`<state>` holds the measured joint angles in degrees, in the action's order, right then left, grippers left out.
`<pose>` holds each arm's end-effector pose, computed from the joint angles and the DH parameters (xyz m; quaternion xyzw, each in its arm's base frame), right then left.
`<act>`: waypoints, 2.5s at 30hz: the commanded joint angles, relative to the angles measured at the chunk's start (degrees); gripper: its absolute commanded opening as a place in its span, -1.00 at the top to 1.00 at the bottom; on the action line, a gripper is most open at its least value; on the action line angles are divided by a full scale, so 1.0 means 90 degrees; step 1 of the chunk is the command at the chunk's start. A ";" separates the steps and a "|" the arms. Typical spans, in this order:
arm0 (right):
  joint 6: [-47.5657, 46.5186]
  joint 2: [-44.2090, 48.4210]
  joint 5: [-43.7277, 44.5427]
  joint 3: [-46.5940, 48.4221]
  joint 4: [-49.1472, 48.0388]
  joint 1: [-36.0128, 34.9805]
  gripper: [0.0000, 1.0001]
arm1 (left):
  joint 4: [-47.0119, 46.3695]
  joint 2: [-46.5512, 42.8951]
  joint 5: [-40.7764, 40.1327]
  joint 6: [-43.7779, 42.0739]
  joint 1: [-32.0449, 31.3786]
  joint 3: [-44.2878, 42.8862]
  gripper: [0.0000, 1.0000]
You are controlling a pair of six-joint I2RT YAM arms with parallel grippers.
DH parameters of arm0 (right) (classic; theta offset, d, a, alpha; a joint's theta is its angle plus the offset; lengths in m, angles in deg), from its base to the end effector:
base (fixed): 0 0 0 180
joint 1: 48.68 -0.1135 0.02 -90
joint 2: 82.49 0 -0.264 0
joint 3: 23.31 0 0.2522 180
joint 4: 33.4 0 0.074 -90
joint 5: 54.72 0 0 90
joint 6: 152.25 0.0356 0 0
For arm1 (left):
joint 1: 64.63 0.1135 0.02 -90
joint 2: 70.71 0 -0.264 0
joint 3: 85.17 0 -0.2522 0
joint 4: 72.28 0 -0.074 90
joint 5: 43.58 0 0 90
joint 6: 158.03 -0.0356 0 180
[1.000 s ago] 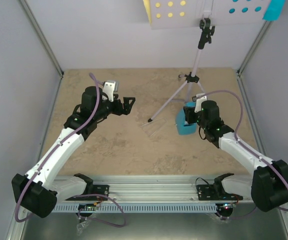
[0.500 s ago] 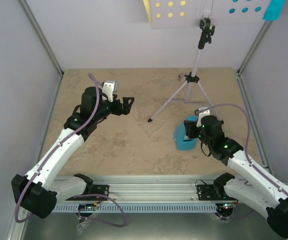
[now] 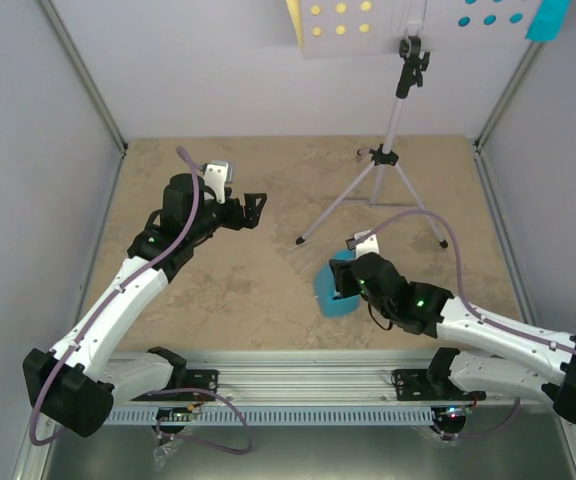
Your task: Pack up the instrument practice props
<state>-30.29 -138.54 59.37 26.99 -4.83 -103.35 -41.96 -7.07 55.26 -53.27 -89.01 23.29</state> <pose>0.1341 0.1641 0.2472 -0.0747 0.8670 0.1791 0.4589 0.2286 -0.1096 0.3431 0.1122 0.8221 -0.2461 0.5010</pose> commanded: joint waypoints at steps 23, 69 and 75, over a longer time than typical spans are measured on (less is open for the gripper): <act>-0.0527 -0.0143 0.0824 0.1483 0.0189 -0.1216 -0.78 | -0.0031 0.0012 -0.0145 -0.0107 -0.0016 0.0067 -0.99; 0.1891 -0.1084 -0.3825 -0.2409 -0.4031 -0.0002 -0.05 | -0.0048 -0.0057 -0.0723 -0.0152 -0.0016 0.0128 -0.99; 0.1111 0.0848 -0.3373 -0.2526 -0.2637 0.0501 -0.95 | -0.0067 -0.0074 -0.0661 -0.0089 -0.0016 0.0122 -0.99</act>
<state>-15.84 -139.92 25.19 5.24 -35.15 -102.11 -41.96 -7.14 49.69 -54.27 -89.01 24.34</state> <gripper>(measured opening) 0.917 0.993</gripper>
